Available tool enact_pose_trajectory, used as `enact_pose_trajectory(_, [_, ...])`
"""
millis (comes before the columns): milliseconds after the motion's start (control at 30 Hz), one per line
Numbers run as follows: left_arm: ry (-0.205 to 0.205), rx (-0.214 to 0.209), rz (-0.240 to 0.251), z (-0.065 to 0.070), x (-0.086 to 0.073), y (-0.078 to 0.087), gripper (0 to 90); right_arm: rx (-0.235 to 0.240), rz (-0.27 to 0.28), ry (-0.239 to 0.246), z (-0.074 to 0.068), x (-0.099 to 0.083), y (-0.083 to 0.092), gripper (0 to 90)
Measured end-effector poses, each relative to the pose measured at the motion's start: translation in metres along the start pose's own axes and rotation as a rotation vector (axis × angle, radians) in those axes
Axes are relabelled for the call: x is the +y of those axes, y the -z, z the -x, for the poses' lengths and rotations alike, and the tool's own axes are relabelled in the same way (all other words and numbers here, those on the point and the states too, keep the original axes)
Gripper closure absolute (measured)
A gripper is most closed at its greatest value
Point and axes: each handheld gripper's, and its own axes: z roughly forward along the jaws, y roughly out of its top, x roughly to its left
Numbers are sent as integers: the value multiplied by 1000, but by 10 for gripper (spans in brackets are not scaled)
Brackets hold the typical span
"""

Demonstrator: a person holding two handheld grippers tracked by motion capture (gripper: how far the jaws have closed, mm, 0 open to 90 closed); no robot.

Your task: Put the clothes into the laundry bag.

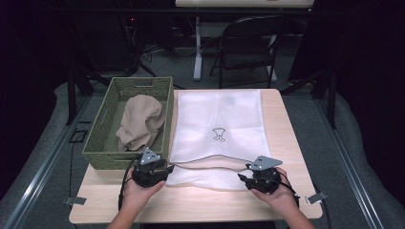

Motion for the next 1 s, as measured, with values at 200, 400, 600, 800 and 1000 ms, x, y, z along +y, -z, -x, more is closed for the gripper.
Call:
enact_pose_trajectory(200, [8, -11, 16, 1, 6, 3, 538, -11, 6, -17, 0, -2, 4, 498])
enact_pose_trajectory(400, [9, -16, 20, 3, 7, 6, 497, -7, 20, -19, -1, -1, 6, 475])
enact_pose_trajectory(600, [-11, -31, 41, 12, 12, 11, 463, -9, 24, -8, -4, 0, 6, 440])
enact_pose_trajectory(800, [-27, -24, 43, 20, 14, 14, 423, -13, 37, -17, -2, 0, 7, 412])
enact_pose_trajectory(1000, [-40, -25, 59, 23, 17, 18, 408, -19, 39, -14, -3, 0, 6, 402])
